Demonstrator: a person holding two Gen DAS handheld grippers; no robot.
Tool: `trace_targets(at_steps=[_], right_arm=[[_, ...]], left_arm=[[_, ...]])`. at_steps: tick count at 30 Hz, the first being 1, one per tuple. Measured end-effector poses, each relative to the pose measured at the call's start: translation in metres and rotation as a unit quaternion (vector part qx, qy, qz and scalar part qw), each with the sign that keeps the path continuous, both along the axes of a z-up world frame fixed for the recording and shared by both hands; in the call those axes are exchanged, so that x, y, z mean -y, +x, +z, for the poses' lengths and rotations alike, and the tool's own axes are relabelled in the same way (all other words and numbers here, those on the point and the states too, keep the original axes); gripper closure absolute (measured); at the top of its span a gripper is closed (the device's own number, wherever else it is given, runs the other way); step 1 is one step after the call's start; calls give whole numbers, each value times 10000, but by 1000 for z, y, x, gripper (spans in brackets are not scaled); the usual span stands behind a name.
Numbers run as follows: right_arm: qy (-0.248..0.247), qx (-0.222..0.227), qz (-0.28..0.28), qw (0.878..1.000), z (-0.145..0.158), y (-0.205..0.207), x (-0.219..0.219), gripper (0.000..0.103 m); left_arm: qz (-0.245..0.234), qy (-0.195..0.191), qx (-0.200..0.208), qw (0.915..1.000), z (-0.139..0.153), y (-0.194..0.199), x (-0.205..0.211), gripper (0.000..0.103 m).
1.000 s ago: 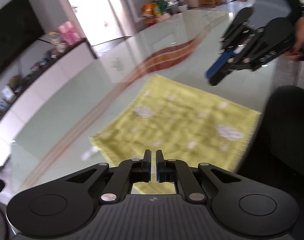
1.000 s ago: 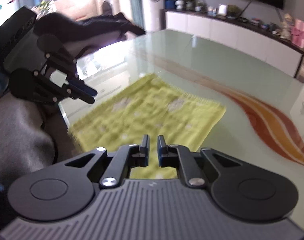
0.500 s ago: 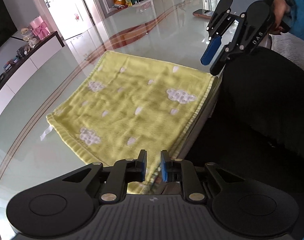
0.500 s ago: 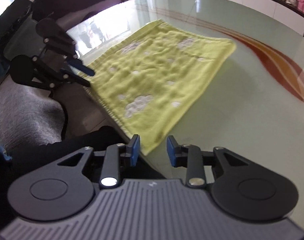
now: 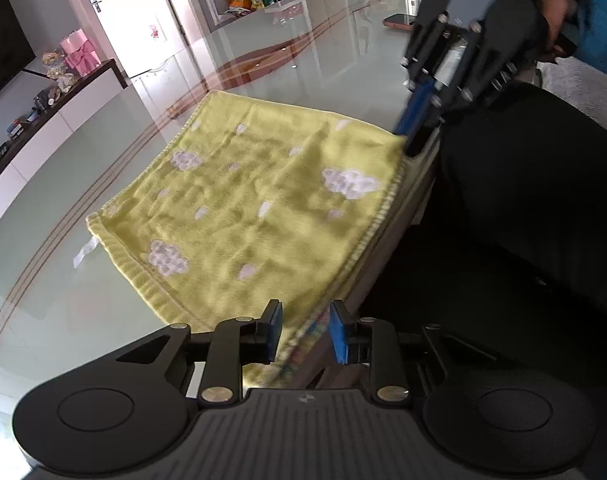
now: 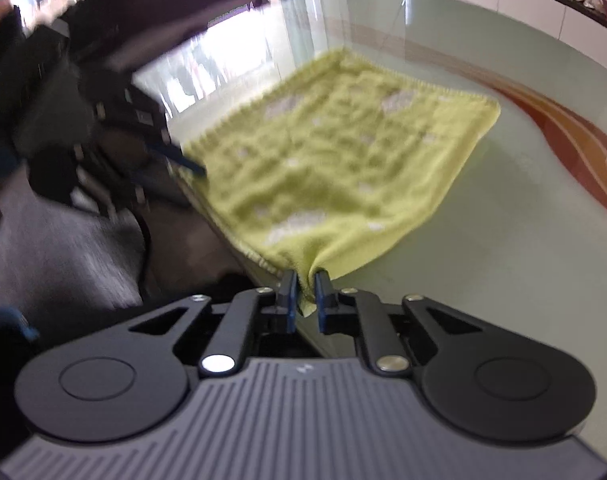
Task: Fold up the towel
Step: 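Lift the towel edge with the right tool and fold it toward the left tool while the left tool holds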
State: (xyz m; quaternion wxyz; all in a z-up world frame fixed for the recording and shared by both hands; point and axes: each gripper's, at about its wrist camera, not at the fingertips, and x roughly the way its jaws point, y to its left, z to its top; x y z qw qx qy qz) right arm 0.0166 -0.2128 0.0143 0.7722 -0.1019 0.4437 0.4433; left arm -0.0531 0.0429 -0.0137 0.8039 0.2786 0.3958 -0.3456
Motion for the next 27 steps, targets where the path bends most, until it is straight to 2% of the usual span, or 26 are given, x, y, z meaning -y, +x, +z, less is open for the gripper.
trace_targets(at_steps=[7, 9, 13, 16, 20, 27], right_arm=[[742, -124, -266, 9968, 26, 19, 8, 94], [812, -104, -325, 9961, 30, 22, 8, 94], [769, -83, -353, 9964, 31, 24, 4, 94], [703, -66, -342, 9969, 32, 23, 4, 94], [683, -92, -389, 9969, 29, 23, 6, 94], [682, -10, -476, 9965, 29, 25, 8, 94]], left_arm=[[-18, 39, 130, 9999, -5, -2, 4, 67], [-19, 31, 167, 9999, -5, -2, 4, 67], [-17, 68, 275, 9996, -6, -3, 7, 74], [-1, -14, 170, 9999, -4, 1, 5, 78], [9, -139, -38, 9999, 0, 8, 0, 96], [33, -131, -128, 9998, 7, 18, -2, 97]])
